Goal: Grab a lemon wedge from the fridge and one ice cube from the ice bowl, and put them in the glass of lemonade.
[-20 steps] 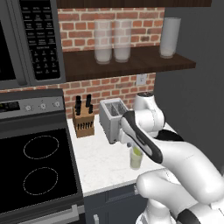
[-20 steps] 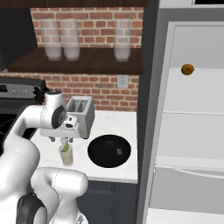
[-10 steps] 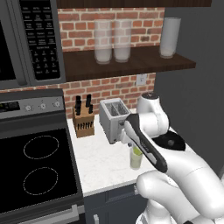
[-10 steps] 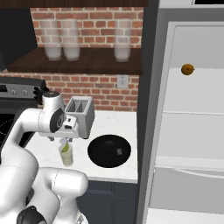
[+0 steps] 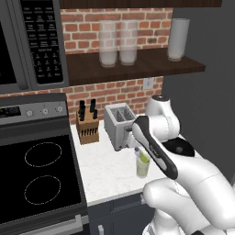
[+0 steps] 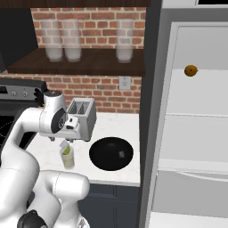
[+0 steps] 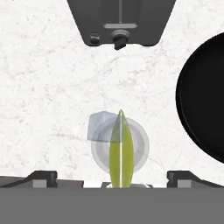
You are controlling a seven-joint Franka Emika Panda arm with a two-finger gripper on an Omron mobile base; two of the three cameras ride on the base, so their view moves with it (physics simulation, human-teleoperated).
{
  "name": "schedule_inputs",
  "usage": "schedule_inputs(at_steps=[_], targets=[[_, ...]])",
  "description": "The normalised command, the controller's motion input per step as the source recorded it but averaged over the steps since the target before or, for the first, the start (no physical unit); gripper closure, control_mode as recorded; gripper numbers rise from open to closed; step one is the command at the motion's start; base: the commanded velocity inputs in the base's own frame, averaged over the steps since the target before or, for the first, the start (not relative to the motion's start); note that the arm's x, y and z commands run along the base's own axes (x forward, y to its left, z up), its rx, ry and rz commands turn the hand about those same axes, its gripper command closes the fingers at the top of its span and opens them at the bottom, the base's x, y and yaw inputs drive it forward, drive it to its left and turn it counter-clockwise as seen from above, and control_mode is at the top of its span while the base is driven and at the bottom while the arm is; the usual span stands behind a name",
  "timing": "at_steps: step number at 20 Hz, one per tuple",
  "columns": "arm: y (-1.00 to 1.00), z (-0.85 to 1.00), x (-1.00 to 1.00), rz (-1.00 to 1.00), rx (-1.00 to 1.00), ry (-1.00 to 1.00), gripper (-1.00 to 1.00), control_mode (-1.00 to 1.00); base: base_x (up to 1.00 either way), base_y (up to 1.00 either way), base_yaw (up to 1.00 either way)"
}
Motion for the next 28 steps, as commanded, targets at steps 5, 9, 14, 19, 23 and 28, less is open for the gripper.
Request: schedule_inputs(at_steps=[5, 9, 14, 19, 23, 28], targets=[[-0.02, 0.17, 0.00, 0.00, 0.05, 0.00, -1.00, -1.00, 0.00, 0.00, 0.00], [0.00, 0.28, 0.00, 0.00, 0.06, 0.00, -1.00, -1.00, 0.00, 0.00, 0.00], [0.00, 0.26, 0.00, 0.00, 0.06, 0.00, -1.00, -1.00, 0.00, 0.00, 0.00], [0.00, 0.18, 0.00, 0.00, 0.05, 0.00, -1.00, -1.00, 0.00, 0.00, 0.00], [-0.02, 0.14, 0.00, 0.00, 0.05, 0.00, -1.00, -1.00, 0.00, 0.00, 0.00], [-0.04, 0.13, 0.00, 0.00, 0.06, 0.00, -1.00, -1.00, 0.00, 0.00, 0.00]])
